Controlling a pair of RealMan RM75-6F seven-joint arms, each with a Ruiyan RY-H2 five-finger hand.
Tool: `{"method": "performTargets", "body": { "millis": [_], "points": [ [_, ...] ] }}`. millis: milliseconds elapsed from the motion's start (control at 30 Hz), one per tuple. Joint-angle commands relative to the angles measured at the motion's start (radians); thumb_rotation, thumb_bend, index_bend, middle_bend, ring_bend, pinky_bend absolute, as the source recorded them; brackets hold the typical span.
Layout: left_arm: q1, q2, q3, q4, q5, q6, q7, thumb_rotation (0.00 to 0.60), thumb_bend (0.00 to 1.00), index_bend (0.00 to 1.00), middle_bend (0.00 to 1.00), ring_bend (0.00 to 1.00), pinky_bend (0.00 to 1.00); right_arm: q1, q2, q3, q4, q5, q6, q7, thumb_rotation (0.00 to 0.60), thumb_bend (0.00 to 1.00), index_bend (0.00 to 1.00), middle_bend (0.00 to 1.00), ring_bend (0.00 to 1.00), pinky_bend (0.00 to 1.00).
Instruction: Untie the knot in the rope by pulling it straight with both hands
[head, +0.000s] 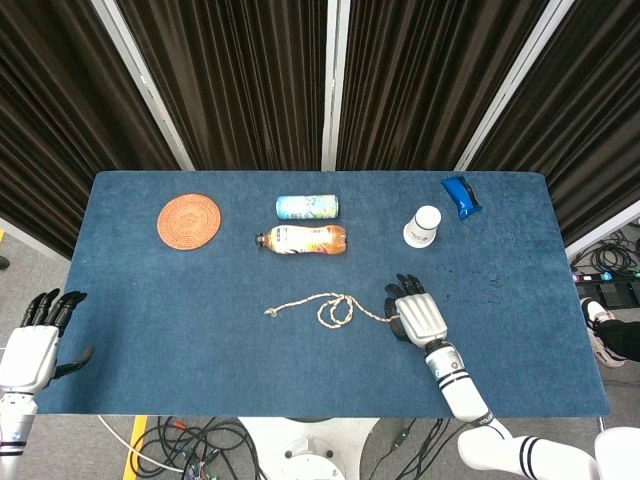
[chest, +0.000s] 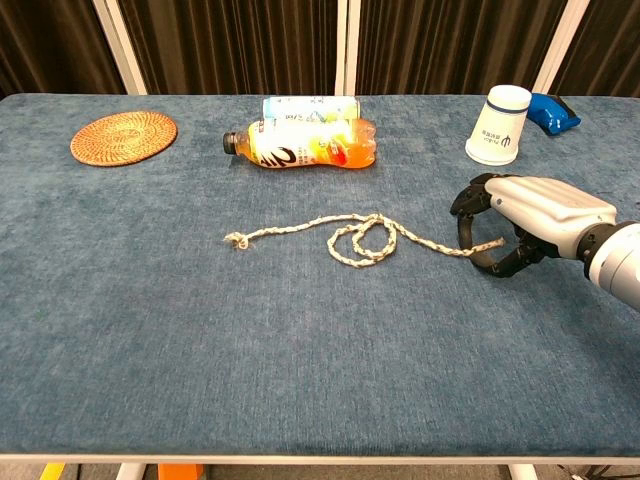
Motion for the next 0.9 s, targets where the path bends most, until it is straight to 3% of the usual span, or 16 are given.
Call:
{"method": "performTargets", "body": {
  "millis": [33, 300, 500, 800, 900],
  "points": [
    [-0.019, 0.003, -0.007, 0.003, 0.013, -0.012, -0.007, 0.600, 0.24, 0.14, 0.12, 0.00, 0.04, -0.001, 0.011, 0.002, -0.010, -0.003, 0.007, 0.005, 0.600, 0.41, 0.60, 0.21, 0.00, 0.00],
    [-0.194, 0.022, -0.053, -0.031, 0.117, -0.142, -0.143, 0.600, 0.25, 0.20, 0.12, 0.00, 0.04, 0.022, 0.113, 0.039, -0.111, -0.012, 0.023, -0.039, 0.600, 0.44, 0.61, 0.21, 0.00, 0.00],
    [-0.374, -0.052, -0.103, -0.055, 0.129, -0.316, -0.211, 0.600, 0.27, 0.29, 0.14, 0.04, 0.05, 0.039, 0.146, 0.065, -0.156, 0.022, 0.018, -0.062, 0.600, 0.47, 0.62, 0.21, 0.00, 0.00],
    [-0.538, -0.221, -0.157, -0.039, 0.027, -0.492, -0.092, 0.600, 0.28, 0.35, 0.16, 0.05, 0.06, 0.042, 0.174, 0.078, -0.184, 0.045, 0.040, -0.067, 0.600, 0.47, 0.62, 0.21, 0.00, 0.00],
    [-0.578, -0.279, -0.163, -0.009, -0.011, -0.533, 0.000, 0.600, 0.29, 0.36, 0.16, 0.05, 0.06, 0.043, 0.182, 0.078, -0.190, 0.049, 0.044, -0.065, 0.600, 0.48, 0.62, 0.21, 0.00, 0.00]
  ]
}}
